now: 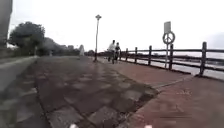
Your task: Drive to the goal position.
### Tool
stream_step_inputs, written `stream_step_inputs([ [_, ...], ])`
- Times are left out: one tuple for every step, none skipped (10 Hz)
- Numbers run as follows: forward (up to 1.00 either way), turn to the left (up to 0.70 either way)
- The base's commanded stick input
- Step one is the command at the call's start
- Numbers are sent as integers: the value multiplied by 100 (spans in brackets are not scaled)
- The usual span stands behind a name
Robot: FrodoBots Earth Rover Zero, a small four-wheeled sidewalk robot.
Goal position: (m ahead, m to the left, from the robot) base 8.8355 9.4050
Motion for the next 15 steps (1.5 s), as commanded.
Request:
stream_step_inputs([
  [100,0],
  [100,0],
  [100,0],
  [100,0],
  [100,0],
  [100,0],
  [100,0],
  [100,0],
  [100,40],
  [100,40],
  [100,40],
  [100,40],
  [100,40],
  [100,40],
  [100,38],
])
